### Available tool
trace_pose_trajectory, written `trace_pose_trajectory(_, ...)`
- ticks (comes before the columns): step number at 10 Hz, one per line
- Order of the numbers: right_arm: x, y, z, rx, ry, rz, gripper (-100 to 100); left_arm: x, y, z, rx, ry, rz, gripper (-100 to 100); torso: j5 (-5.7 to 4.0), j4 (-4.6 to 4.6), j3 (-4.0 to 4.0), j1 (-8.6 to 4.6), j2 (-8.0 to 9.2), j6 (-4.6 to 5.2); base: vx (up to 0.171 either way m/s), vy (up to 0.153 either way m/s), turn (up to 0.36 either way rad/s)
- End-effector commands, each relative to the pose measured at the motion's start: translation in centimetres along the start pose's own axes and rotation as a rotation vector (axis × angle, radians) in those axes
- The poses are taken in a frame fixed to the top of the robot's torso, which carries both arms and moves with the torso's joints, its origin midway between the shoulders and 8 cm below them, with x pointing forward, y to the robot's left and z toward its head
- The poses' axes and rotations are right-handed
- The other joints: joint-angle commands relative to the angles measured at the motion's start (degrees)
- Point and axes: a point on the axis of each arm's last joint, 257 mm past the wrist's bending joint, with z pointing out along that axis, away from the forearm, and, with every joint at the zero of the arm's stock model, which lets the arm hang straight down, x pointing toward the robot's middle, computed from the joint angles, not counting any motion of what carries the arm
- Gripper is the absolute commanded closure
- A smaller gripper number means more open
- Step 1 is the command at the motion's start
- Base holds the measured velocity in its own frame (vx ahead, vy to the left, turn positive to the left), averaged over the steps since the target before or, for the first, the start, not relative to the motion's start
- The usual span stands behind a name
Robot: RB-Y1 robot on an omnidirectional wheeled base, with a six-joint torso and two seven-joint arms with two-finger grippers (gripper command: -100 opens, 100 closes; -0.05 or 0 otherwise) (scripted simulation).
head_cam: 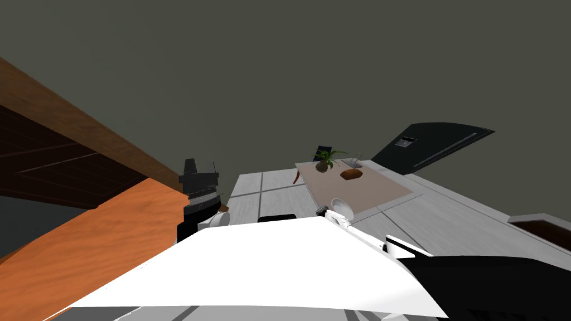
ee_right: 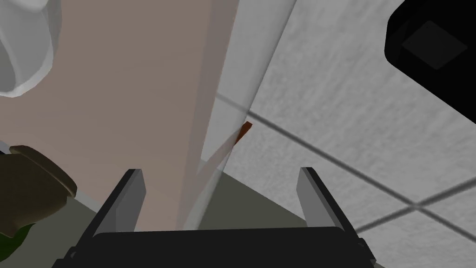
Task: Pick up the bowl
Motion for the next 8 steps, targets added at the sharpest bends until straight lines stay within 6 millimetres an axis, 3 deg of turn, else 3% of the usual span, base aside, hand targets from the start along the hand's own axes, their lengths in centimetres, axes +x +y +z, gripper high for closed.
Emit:
trace_pose_trajectory(1,1.9,-1.9,0.3,0.043,0.043,-0.052,-100,0.0,0.0,0.0,0.000,0.000,0.000,0,0.00,0.00,0.00,0.00,0.00,0.00,-0.019,-0.057,0.053)
trace_pose_trajectory(2,3.3,-3.4,0.4,0.076,0.077,-0.092,-100,0.0,0.0,0.0,0.000,0.000,0.000,0,0.01,0.00,0.02,-0.02,0.03,0.01,-0.021,-0.085,0.067)
trace_pose_trajectory(3,3.3,-3.4,0.4,0.076,0.077,-0.092,-100,0.0,0.0,0.0,0.000,0.000,0.000,0,-0.01,0.01,0.02,-0.11,0.03,0.00,-0.007,-0.066,0.019)
trace_pose_trajectory(6,7.6,-6.3,0.3,0.140,0.178,-0.196,-100,0.0,0.0,0.0,0.000,0.000,0.000,0,-0.01,0.00,0.00,-0.09,0.01,0.01,-0.018,-0.083,0.034)
trace_pose_trajectory(7,9.1,-5.0,0.1,0.121,0.202,-0.212,-100,0.0,0.0,0.0,0.000,0.000,0.000,0,-0.04,0.01,0.03,-0.22,0.05,0.00,-0.047,-0.183,0.021)
trace_pose_trajectory(8,9.1,-5.0,0.1,0.121,0.202,-0.212,-100,0.0,0.0,0.0,0.000,0.000,0.000,0,-0.08,0.02,0.07,-0.45,0.13,0.04,0.002,-0.156,-0.004)
